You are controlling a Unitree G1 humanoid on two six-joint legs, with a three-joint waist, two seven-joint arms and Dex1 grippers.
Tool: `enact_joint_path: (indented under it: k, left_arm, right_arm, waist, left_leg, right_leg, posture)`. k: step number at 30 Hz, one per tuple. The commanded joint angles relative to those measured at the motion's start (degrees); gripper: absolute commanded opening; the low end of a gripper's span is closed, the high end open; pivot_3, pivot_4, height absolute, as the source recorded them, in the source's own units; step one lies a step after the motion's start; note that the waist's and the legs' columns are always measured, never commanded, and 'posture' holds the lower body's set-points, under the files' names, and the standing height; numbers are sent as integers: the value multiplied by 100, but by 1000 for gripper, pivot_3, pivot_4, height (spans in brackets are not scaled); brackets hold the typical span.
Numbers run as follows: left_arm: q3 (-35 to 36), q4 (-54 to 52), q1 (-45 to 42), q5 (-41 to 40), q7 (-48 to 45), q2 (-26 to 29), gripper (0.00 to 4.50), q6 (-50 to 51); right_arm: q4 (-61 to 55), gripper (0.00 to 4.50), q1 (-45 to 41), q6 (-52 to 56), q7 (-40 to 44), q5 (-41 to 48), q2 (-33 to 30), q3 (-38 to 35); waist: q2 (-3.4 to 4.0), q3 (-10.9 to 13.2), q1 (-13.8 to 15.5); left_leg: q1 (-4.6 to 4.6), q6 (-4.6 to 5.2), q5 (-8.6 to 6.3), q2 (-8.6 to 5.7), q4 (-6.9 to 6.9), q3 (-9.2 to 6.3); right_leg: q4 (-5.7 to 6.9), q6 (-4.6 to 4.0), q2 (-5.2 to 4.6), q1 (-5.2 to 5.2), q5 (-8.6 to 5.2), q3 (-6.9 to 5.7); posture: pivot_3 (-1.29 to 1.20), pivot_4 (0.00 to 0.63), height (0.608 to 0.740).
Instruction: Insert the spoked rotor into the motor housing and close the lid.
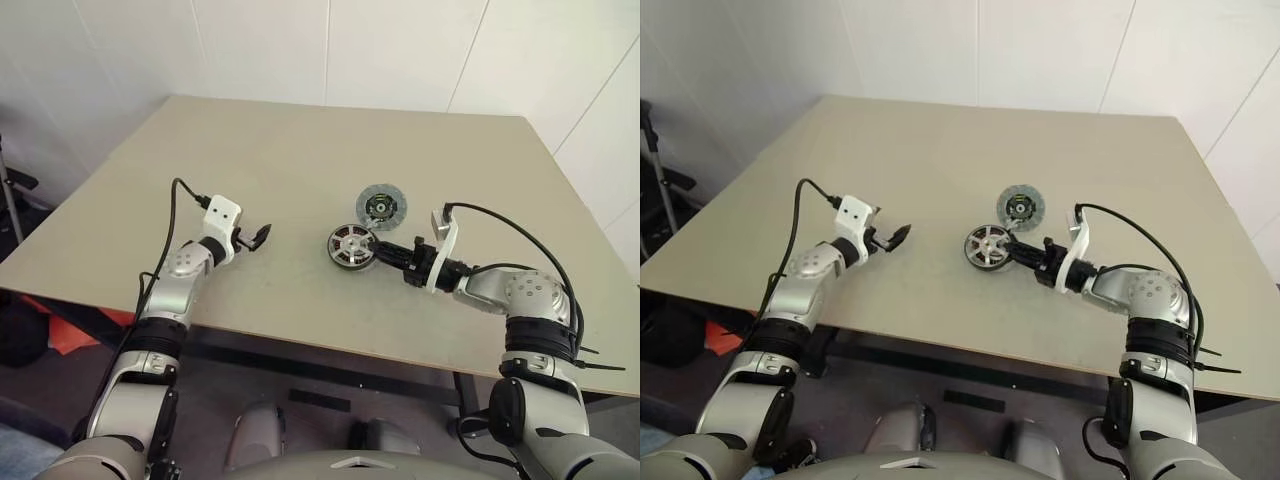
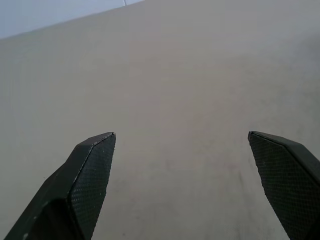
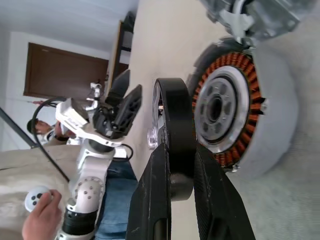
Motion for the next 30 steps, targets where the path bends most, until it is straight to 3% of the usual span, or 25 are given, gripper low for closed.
enact_joint_path:
  k: [1,16,22,30]
  left_arm:
    - [69,-305,-8,14,45,66,4500,-28]
    - [62,-413,70,12,95,76,4500,32]
    - [43,-395,70,17,109,44,4500,33]
    - [35,-358,43,24,126,34,4500,37]
  right_arm:
    - [315,312,-249,-372,87,-255,-50,20]
    - [655,312,-375,-687,578,-729,-143,160]
    - [653,312,-554,-328,573,-334,-99,-284]
    - [411,312,-429,-239,524,-394,-29,-230]
  waist:
    - [0,0,-2]
    - [0,0,-2]
    - [0,0,6]
    - [0,0,0]
  left_leg:
    - [4,0,0,0,0,0]
    - [38,-1,1,1,-1,0]
    - [43,-1,1,1,-1,0]
    - [37,0,-1,2,-7,1]
  right_leg:
    - [0,6,0,4,-3,0]
    - [-1,14,0,37,-8,0]
    - [-2,22,0,42,-13,0]
    - [-3,8,1,34,-6,0]
  posture:
    - [0,0,740]
    - [0,0,740]
    - [0,0,740]
    - [0,0,740]
